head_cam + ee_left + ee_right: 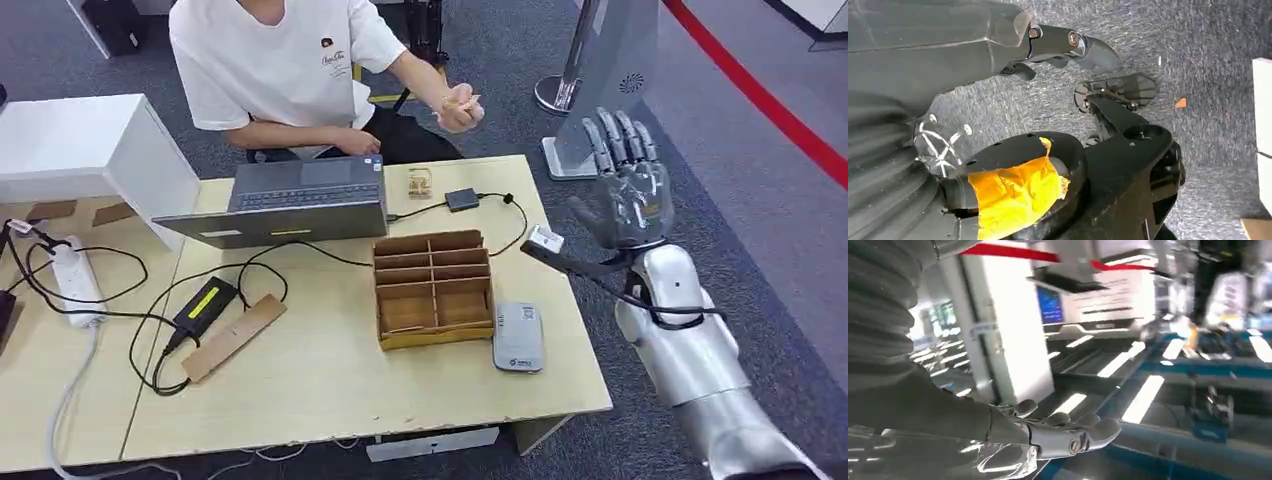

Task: Pass the card to the sensor for recognition and then transmit it.

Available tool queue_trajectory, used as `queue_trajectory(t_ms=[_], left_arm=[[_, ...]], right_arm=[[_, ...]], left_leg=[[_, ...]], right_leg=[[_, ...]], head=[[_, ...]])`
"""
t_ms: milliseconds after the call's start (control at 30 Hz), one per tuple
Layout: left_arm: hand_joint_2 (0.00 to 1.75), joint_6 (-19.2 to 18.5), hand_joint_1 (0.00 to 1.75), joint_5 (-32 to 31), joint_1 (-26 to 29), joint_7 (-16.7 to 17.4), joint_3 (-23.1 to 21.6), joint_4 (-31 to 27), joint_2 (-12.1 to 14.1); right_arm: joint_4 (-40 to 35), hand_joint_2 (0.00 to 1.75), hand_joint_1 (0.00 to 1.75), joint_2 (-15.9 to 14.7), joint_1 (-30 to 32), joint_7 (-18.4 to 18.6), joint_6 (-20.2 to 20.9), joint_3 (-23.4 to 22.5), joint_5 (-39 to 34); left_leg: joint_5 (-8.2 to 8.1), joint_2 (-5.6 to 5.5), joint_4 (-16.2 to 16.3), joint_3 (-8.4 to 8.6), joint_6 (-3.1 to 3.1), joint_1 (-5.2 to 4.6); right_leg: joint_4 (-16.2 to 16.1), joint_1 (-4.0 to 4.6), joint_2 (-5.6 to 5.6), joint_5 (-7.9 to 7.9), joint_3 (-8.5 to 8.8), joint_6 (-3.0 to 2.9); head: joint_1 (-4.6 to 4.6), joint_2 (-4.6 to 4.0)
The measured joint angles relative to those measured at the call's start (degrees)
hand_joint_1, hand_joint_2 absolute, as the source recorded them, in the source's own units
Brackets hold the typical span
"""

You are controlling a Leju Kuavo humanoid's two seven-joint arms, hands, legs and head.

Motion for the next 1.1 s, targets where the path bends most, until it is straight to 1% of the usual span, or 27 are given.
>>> queue_trajectory(t_ms=[100, 133, 167, 200, 300, 433, 567, 600, 700, 733, 833, 900, 933, 1000, 1100], left_arm=[[1.75, -0.07, 0.00, 0.64, 0.55, 0.02, 0.07, 0.26, 0.13], [1.75, -0.06, 0.00, 0.79, 0.63, 0.00, 0.09, 0.26, 0.15], [1.75, -0.07, 0.00, 0.92, 0.72, 0.02, 0.11, 0.28, 0.20], [1.75, -0.04, 0.00, 1.03, 0.81, 0.00, 0.11, 0.28, 0.22], [1.75, -0.04, 0.00, 1.07, 0.87, 0.24, 0.11, 0.42, 0.22], [1.75, 0.07, 0.00, 1.51, 0.82, 0.77, 0.11, 0.42, 0.20], [1.75, 0.11, 0.00, 2.30, 0.82, 1.38, 0.11, 0.42, 0.11], [0.00, 0.05, 0.00, 2.60, 0.82, 1.68, 0.11, 0.42, 0.09], [0.00, -0.50, 0.00, 3.50, 0.77, 2.90, 0.11, 0.42, -0.09], [1.75, -0.70, 0.00, 3.89, 0.76, 3.34, 0.11, 0.42, -0.19], [1.75, -0.59, 0.00, 4.64, 0.76, 4.79, 0.11, 0.42, -0.55], [1.75, -0.52, 0.00, 4.94, 0.77, 5.62, 0.11, 0.42, -0.77], [1.75, -0.48, 0.00, 5.14, 0.73, 5.75, 0.13, 0.42, -0.79], [1.75, -0.39, 0.00, 5.14, 0.65, 6.29, 0.15, 0.42, -0.89], [1.75, -0.22, 0.00, 5.23, 0.66, 6.71, 0.15, 0.42, -0.92]], right_arm=[[2.47, 1.75, 0.00, -5.38, 2.59, -0.17, 0.75, -5.20, -0.44], [3.42, 1.75, 0.00, -7.78, 3.82, -0.17, 1.12, -7.32, -1.09], [4.11, 1.75, 0.00, -9.36, 5.03, -0.08, 1.66, -8.92, -1.46], [5.26, 1.75, 0.00, -11.45, 6.25, -0.08, 2.36, -11.50, -1.90], [8.14, 1.75, 0.00, -15.31, 9.78, -0.30, 3.74, -17.51, -2.14], [12.02, 1.75, 0.00, -17.94, 14.46, 0.86, 5.95, -24.41, -2.16], [17.31, 1.75, 0.00, -18.04, 18.67, -0.65, 6.27, -31.32, -0.68], [19.37, 1.75, 0.00, -17.76, 19.36, -0.93, 6.04, -33.01, -0.22], [25.88, 1.75, 0.00, -16.17, 20.59, -1.70, 5.77, -36.94, -0.34], [27.94, 1.75, 0.00, -15.30, 21.08, -2.16, 6.09, -38.14, -1.32], [35.04, 1.75, 0.00, -11.99, 21.86, -4.46, 8.29, -42.09, -5.45], [39.54, 1.75, 0.00, -9.78, 22.30, -5.44, 10.82, -44.63, -7.41], [41.42, 1.75, 0.00, -8.69, 22.60, -5.62, 11.54, -45.81, -7.96], [44.68, 1.75, 0.00, -6.80, 23.04, -5.94, 12.87, -47.72, -8.59], [48.46, 1.75, 0.00, -4.30, 23.83, -5.94, 13.55, -50.20, -9.18]], left_leg=[[-0.08, -0.02, 0.04, -0.01, 0.11, -0.03], [-0.12, -0.05, 0.06, -0.02, 0.18, -0.03], [-0.13, -0.05, 0.06, -0.04, 0.20, -0.03], [-0.15, -0.08, 0.06, -0.04, 0.22, -0.03], [-0.23, -0.05, 0.06, -0.06, 0.34, -0.04], [-0.27, 0.02, 0.05, -0.03, 0.39, -0.04], [-0.27, -0.01, 0.00, -0.05, 0.39, -0.03], [-0.27, 0.00, 0.00, -0.05, 0.39, -0.02], [-0.30, 0.06, -0.01, -0.02, 0.34, -0.01], [-0.30, 0.05, -0.01, -0.01, 0.33, -0.01], [-0.30, 0.07, -0.01, 0.02, 0.33, 0.01], [-0.30, 0.07, -0.04, 0.02, 0.33, 0.00], [-0.30, 0.07, -0.04, 0.02, 0.33, 0.00], [-0.31, 0.14, -0.08, 0.06, 0.33, 0.00], [-0.31, 0.14, -0.14, 0.07, 0.32, -0.01]], right_leg=[[-0.05, -0.02, 0.00, -0.01, -0.03, 0.02], [-0.06, -0.02, -0.03, -0.04, -0.02, 0.07], [-0.07, -0.02, -0.04, -0.10, 0.02, 0.15], [-0.07, -0.03, -0.06, -0.10, 0.01, 0.15], [-0.08, -0.04, -0.05, -0.10, 0.01, 0.16], [-0.08, -0.04, 0.01, -0.15, -0.02, 0.21], [-0.08, -0.03, -0.01, -0.17, -0.02, 0.20], [-0.08, -0.02, -0.01, -0.17, -0.01, 0.19], [-0.08, 0.01, 0.03, -0.18, -0.01, 0.19], [-0.08, 0.00, 0.03, -0.19, -0.02, 0.17], [-0.08, 0.02, 0.07, -0.19, 0.00, 0.17], [-0.08, 0.01, 0.07, -0.20, -0.01, 0.16], [-0.08, 0.01, 0.07, -0.20, -0.01, 0.16], [-0.08, 0.01, 0.12, -0.23, -0.01, 0.10], [-0.07, -0.01, 0.12, -0.25, 0.00, 0.08]], head=[[-0.02, 0.02], [0.00, 0.00], [-0.02, 0.00], [0.00, 0.02], [0.00, 0.00], [-0.02, 0.00], [-0.04, 0.00], [0.00, 0.00], [-0.02, 0.00], [0.00, 0.00], [-0.02, 0.00], [-0.09, 0.00], [0.02, 0.00], [-0.06, 0.02], [-0.04, 0.00]])
